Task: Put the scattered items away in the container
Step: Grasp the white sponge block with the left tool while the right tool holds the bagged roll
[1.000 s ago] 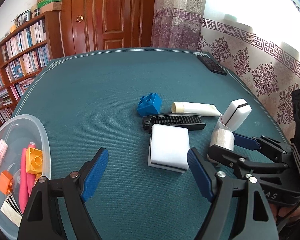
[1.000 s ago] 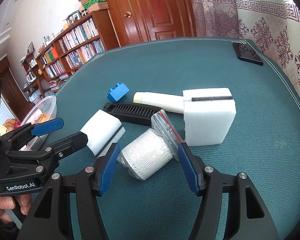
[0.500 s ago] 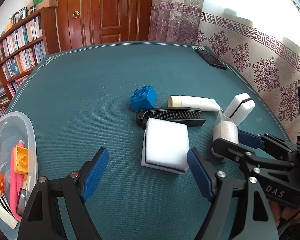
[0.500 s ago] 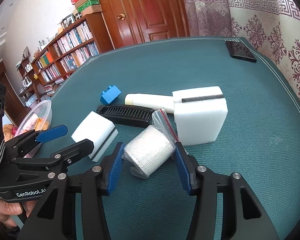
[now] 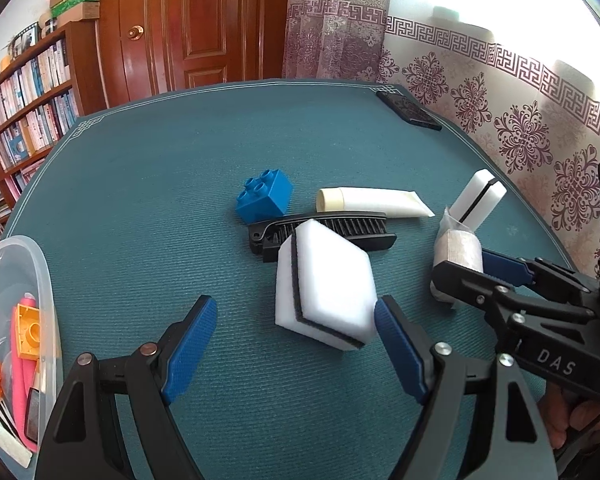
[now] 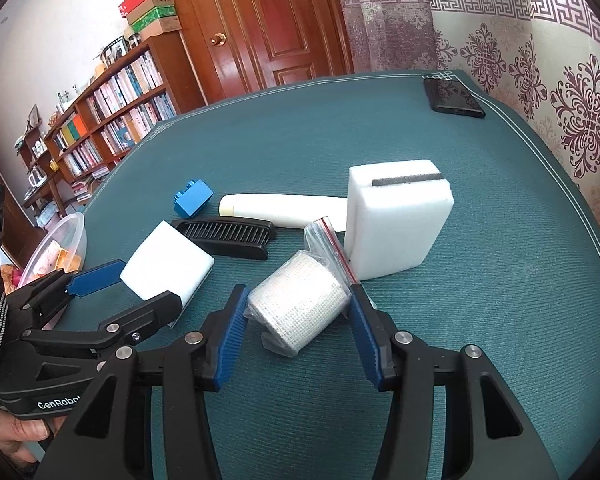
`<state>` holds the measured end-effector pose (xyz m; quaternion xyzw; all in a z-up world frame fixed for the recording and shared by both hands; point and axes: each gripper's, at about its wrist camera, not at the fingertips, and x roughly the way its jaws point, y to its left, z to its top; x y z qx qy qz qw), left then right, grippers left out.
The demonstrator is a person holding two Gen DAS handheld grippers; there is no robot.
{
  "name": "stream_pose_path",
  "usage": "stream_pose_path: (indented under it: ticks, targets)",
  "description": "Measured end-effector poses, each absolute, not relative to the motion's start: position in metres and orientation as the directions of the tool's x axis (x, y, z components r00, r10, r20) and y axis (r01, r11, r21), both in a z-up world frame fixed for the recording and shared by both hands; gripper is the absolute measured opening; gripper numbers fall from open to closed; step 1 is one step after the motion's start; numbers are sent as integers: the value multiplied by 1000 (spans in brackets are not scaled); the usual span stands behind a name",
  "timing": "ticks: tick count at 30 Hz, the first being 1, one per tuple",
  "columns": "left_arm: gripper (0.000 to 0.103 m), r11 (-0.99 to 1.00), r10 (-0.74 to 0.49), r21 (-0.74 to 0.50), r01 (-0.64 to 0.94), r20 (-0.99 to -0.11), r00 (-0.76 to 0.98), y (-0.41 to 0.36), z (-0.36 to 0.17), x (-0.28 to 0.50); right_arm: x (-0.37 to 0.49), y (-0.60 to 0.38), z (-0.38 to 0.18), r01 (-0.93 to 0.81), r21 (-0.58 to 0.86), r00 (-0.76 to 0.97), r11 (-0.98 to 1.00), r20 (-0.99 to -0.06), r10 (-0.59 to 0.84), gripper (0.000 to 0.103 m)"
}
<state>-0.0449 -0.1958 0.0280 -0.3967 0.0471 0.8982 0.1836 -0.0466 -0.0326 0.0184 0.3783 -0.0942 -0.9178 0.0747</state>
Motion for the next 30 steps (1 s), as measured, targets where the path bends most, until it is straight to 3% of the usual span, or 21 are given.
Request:
stream_pose_path:
  ticks: [6,12,17,20,30]
  targets:
    - [84,-920,339,-137,-368,-752,-566,-192,19,-54,-47,-29,18,54,253,-703,-966,-677,-217,53]
    - [83,-924,333,-131,-358,-734,-592,-194,22,-53,-47,-29,18,52,253,-705,-966,-676,-215,53]
    - [49,-905,375,-146,-400,-720,-585,-190,24,-49,-47,-31,19,50,251,-706,-967,-675,-212,53]
    - [35,-893,394,-147,-426,-713,-580,-186,25,-45,-48,-30,18,49,251,-707,-967,-674,-212,53]
    - [33,-914,339,-82,-397,-691,-639,-189,36,-31,-45,-34,22,60,256,-717,-965,-662,-220,53]
